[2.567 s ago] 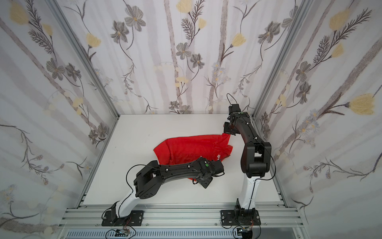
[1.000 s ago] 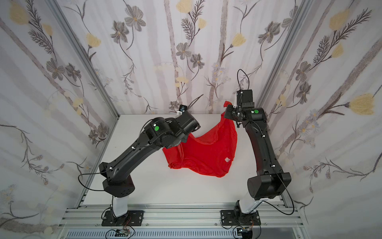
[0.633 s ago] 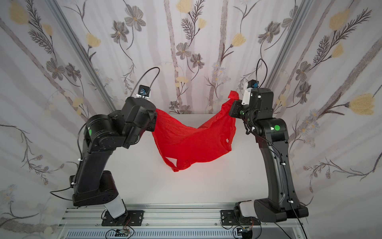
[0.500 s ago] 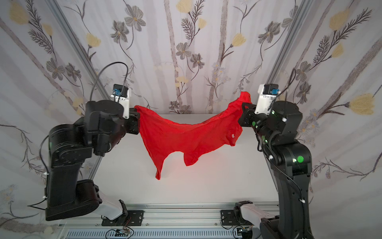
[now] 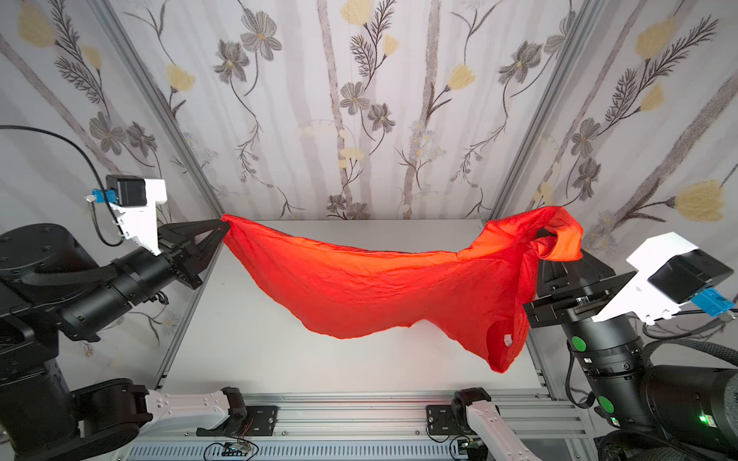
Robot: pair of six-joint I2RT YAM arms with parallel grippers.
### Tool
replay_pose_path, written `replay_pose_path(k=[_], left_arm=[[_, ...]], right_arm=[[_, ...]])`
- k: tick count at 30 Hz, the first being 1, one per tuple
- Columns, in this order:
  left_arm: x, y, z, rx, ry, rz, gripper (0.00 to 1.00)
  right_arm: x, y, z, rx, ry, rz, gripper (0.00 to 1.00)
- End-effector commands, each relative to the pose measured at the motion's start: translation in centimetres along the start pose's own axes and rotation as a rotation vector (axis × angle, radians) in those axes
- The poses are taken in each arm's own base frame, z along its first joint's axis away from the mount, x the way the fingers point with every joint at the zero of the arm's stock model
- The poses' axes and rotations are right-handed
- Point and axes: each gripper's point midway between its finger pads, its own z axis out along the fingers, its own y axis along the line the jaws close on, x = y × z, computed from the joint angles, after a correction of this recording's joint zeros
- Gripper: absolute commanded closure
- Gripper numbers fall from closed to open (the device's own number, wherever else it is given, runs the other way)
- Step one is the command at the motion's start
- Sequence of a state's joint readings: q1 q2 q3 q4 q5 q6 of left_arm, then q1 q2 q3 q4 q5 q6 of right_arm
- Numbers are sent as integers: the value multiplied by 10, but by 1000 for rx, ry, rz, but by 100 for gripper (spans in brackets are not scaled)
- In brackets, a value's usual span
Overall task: Fold and stack t-shirts
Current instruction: Flatten out the T-shirt at the center of the board.
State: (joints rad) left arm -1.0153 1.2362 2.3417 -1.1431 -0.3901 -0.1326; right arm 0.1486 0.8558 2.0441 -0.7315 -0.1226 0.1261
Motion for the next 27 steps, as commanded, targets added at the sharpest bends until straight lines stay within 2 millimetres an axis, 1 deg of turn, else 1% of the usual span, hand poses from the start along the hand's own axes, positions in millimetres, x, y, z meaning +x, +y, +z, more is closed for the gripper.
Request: replay_pose_path(k=[1, 4, 6, 7, 9, 10, 12, 13, 14, 15, 16, 17, 18, 19, 20, 21, 22, 23, 24, 25, 26, 27], left_arm=[[-22, -2, 25, -68, -74, 61, 100], [-26, 14, 63, -254, -73, 114, 100], [-20, 31, 98, -330, -27, 83, 100], [-14, 40, 116, -363, 1, 62, 100], [9, 64, 157, -435, 81, 11, 100], [21, 78, 173, -475, 119, -8, 100], [60, 112, 212, -571, 229, -36, 100], [79, 127, 227, -613, 280, -47, 100], [103, 146, 241, -659, 340, -73, 100], [129, 168, 257, -708, 400, -93, 100], [151, 185, 270, -749, 448, -103, 100], [177, 207, 282, -802, 499, -116, 100], [198, 226, 293, -848, 538, -112, 100], [219, 246, 303, -892, 574, -110, 100], [244, 270, 314, -935, 614, -130, 100], [270, 293, 321, -971, 653, -174, 100], [289, 313, 326, -997, 664, -241, 100], [305, 326, 329, -1007, 675, -292, 99], [327, 339, 331, -1025, 699, -349, 81], [348, 348, 331, -1047, 731, -395, 66], [365, 353, 329, -1061, 762, -440, 40], [379, 355, 328, -1065, 785, -489, 11]], right_arm=[[3, 3, 35, -44, 8, -30, 100], [20, -7, 78, -29, 38, -61, 100], [42, -21, 115, 12, 85, -68, 100], [57, -27, 133, 29, 110, -74, 100], [100, -47, 176, 86, 197, -74, 100], [124, -53, 194, 93, 249, -77, 100], [190, -70, 232, 127, 383, -58, 100], [219, -74, 245, 126, 437, -45, 100], [262, -81, 263, 133, 514, -25, 100], [304, -89, 276, 154, 585, -10, 100], [346, -96, 287, 175, 657, 10, 100], [392, -103, 296, 198, 730, 34, 100], [440, -111, 304, 239, 802, 49, 100], [478, -115, 310, 270, 852, 65, 100], [517, -117, 318, 291, 897, 87, 100], [549, -121, 325, 329, 925, 98, 100], [574, -126, 334, 374, 936, 109, 100], [589, -128, 342, 400, 933, 124, 100], [603, -134, 347, 443, 934, 144, 83], [611, -138, 354, 470, 920, 169, 54], [617, -140, 359, 482, 907, 187, 11], [620, -141, 363, 490, 890, 207, 0]])
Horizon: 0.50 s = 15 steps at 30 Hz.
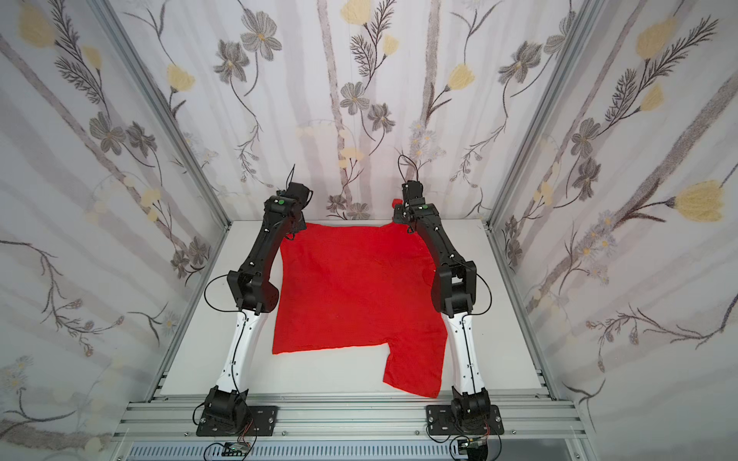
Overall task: Fold and stack t-shirts
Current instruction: Flatten out the T-shirt at the center of the board.
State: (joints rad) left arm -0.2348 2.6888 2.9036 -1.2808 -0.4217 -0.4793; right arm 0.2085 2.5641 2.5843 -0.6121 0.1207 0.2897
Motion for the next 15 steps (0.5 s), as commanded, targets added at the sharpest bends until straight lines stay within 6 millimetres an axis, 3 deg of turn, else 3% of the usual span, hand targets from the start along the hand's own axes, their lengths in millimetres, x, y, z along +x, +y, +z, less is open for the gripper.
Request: replay_pose_path(k=[1, 3, 6, 10, 13, 15], left_arm=[[28, 0, 12, 29, 134, -128, 0], [31, -8, 9, 61, 138, -116, 0], [19, -14, -6, 110, 108, -107, 0], [2, -7, -32, 134, 76, -166, 0], [17, -4, -50, 128, 127, -176, 0], [37, 1, -62, 88, 172, -133, 0]], right_arm=[[-30, -11, -4, 54, -96, 144, 0], [-32, -16, -3, 55, -101, 163, 0], [-34, -32, 0, 36, -88, 201, 0], [-42, -56, -1, -10, -72, 318, 0], [-40, -45, -13, -58, -34, 276, 0], [-25, -37, -23, -61, 31, 232, 0]])
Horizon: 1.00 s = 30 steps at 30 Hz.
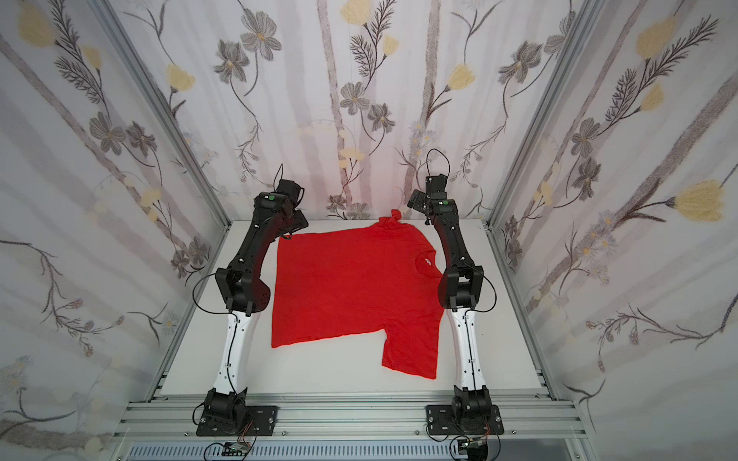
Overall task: Fold and stack t-shirts
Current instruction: Flatten out the T-shirt at the center of the board, then fold the T-shirt.
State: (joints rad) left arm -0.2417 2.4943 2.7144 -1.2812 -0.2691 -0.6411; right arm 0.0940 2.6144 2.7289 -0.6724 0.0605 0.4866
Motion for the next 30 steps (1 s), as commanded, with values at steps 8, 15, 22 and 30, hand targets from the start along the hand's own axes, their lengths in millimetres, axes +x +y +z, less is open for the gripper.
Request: replay_pose_path(k=[8, 15, 22, 30], left_arm=[[140, 47, -47, -87, 247, 93, 4], [234, 140, -77, -81, 366, 7, 15], [278, 196, -71, -114, 411, -55, 32], [301, 189, -29, 26, 486, -143, 49]], right_arm=[[75, -32, -82, 116, 335, -88, 0], [126, -78, -185, 209, 426, -86, 0], [196, -110, -278, 168, 501, 2, 0], [213, -120, -343, 124, 429, 34, 0]])
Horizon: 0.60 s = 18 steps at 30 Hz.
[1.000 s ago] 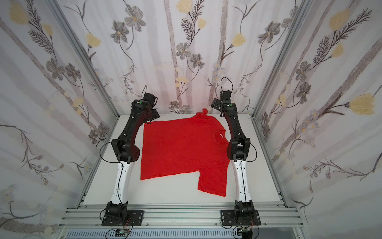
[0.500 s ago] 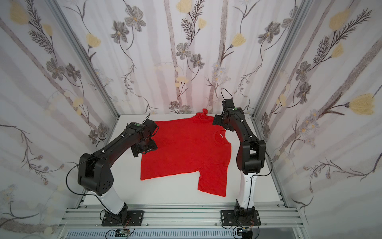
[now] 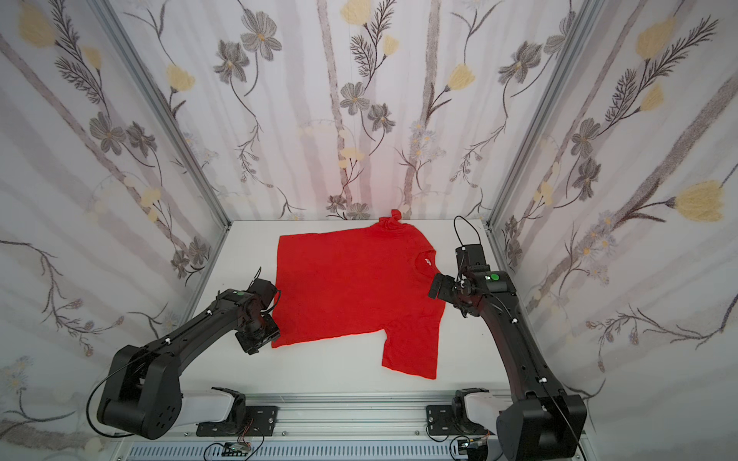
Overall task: Fold and stack t-shirts
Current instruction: Fold the T-shirt.
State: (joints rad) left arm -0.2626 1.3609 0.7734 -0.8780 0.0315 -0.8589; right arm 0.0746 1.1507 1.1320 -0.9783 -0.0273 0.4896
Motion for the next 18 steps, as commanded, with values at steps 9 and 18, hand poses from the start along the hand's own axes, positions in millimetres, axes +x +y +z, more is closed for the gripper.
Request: replay_pose_path(k=[9, 18], left_arm=[[-7, -8, 27, 61, 26, 10, 54], [4, 5, 49, 17, 69, -2, 73]], right_arm=[[32, -14, -27, -20, -13, 23, 0], [36, -18, -22, 1, 9, 11, 0]])
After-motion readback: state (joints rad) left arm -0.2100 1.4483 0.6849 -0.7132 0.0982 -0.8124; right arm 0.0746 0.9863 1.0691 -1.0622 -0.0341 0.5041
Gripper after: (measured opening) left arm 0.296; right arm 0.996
